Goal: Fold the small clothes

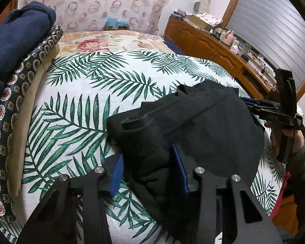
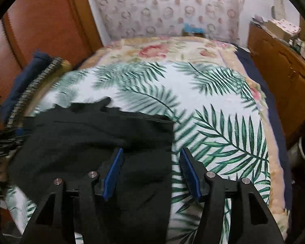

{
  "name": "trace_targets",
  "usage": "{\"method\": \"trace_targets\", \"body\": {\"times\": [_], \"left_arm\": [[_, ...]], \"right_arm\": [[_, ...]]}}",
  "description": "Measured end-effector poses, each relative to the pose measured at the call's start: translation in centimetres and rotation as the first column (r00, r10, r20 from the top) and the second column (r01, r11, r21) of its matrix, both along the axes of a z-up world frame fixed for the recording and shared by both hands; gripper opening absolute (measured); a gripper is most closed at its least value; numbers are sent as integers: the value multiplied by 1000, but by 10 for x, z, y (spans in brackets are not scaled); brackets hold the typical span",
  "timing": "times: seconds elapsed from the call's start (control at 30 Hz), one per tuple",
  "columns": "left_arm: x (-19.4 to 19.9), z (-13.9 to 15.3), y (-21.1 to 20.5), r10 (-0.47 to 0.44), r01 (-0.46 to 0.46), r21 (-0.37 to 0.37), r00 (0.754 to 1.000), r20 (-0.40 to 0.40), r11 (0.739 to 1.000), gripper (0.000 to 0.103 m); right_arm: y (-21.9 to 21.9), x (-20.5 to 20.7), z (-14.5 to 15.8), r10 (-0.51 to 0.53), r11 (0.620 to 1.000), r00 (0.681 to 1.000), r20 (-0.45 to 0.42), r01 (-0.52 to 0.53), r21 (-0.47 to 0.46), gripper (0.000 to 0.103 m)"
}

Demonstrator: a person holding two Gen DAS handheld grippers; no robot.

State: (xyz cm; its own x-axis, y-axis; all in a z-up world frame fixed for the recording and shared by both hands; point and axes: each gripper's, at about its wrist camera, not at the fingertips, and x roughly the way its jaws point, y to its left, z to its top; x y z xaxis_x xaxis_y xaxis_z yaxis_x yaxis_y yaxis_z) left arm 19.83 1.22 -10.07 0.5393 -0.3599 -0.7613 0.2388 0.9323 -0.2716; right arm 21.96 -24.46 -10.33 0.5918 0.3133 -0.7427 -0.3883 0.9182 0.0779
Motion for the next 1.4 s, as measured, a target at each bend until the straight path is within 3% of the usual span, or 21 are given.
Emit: {"method": "trace_targets", "body": {"times": [0.2,0.23,0.27,0.37,0.4,0.5,0.63,0.77,0.93,1.2,1.4], "left_arm": [[5,0,-1,9,-10,-13,1000,-6,1000,45],[6,0,-2,4,-4,-18,1000,-7,1000,35],[6,0,-3,-1,0,-27,1000,-12,1000,24],[3,6,-7,-12,12,-19,1000,9,1000,16],[0,11,-8,-19,19,-18,1000,25,1000,16],[-12,31,-10,-24,27,-35,996,82,999,15],[-38,68,-10,-36,47,-58,984,176,997,15],[-69,103,-1,-25,54,-103,964,266,993,15],[-97,135,34,53,-3,-145,936,348,989,15],[-115,159,122,242,-193,-156,874,420,969,15],[-104,139,198,404,-364,-176,837,369,915,15]], "right_arm": [[16,4,-3,22,999,1000,13,-21,-42,62],[17,2,-3,34,998,999,14,-33,-48,61],[20,0,-3,53,997,998,18,-52,-55,49],[26,-5,-3,122,992,992,-5,-122,-32,13],[30,-5,-4,123,991,992,-1,-123,-49,11],[32,-16,3,123,990,991,53,-119,-81,9],[31,-40,36,118,992,977,180,-109,-60,8],[36,-59,77,141,990,950,279,-133,-48,8],[63,-64,126,200,979,903,381,-196,-49,8],[163,-32,189,343,933,801,490,-349,-84,8],[283,30,197,479,870,740,472,-471,-145,8]]}}
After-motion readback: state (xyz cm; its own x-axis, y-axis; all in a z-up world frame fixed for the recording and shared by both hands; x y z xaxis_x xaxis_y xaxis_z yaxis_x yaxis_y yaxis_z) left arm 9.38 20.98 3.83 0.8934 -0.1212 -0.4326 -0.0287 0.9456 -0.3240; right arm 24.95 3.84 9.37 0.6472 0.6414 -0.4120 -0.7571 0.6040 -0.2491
